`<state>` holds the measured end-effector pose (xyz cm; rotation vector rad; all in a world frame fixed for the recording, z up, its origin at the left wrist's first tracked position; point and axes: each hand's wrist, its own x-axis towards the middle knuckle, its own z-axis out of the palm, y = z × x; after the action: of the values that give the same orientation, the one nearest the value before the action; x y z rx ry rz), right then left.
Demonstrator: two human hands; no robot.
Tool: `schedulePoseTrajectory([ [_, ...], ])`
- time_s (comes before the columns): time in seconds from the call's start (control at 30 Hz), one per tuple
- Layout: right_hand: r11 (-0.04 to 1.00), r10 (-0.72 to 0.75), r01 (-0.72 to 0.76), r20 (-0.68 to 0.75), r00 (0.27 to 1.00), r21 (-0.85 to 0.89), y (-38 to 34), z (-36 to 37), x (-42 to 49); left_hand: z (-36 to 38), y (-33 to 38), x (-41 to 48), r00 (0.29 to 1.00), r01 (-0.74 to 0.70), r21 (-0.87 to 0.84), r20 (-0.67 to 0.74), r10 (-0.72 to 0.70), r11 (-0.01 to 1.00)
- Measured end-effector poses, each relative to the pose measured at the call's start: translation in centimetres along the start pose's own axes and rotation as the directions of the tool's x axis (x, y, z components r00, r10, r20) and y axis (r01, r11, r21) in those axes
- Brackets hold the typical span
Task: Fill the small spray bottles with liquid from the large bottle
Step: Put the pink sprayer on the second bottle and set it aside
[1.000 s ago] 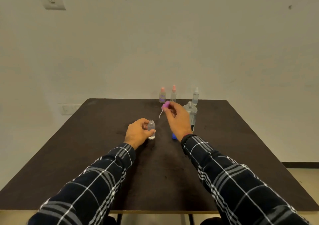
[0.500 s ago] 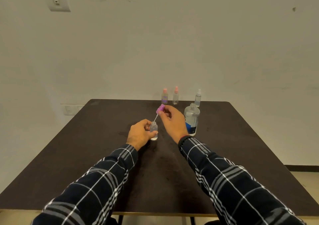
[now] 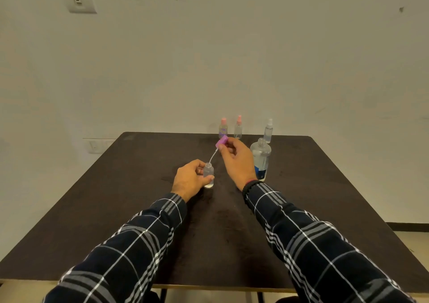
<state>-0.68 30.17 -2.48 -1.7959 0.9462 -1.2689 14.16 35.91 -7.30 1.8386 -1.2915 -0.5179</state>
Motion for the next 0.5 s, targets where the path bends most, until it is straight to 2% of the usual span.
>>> schedulePoseTrajectory([
  [0.1, 0.996, 0.003, 0.001, 0.048, 0.999, -0.087, 0.4, 0.1, -0.2, 0.0, 0.1, -0.1, 1.0, 0.002, -0.004, 0.004, -0.002, 1.0],
  [0.37, 0.955, 0.171, -0.099, 0.246, 0.954, -0.279, 1.9, 1.7, -0.4, -0.1, 0.2, 0.0, 1.0, 0.007, -0.011, 0.026, -0.006, 1.0],
  [0.5, 0.926, 0.191, -0.068, 0.303, 0.934, -0.372, 1.4, 1.9, 0.0, -0.1, -0.1, 0.1, 1.0, -0.005, -0.028, 0.031, 0.006, 1.0],
])
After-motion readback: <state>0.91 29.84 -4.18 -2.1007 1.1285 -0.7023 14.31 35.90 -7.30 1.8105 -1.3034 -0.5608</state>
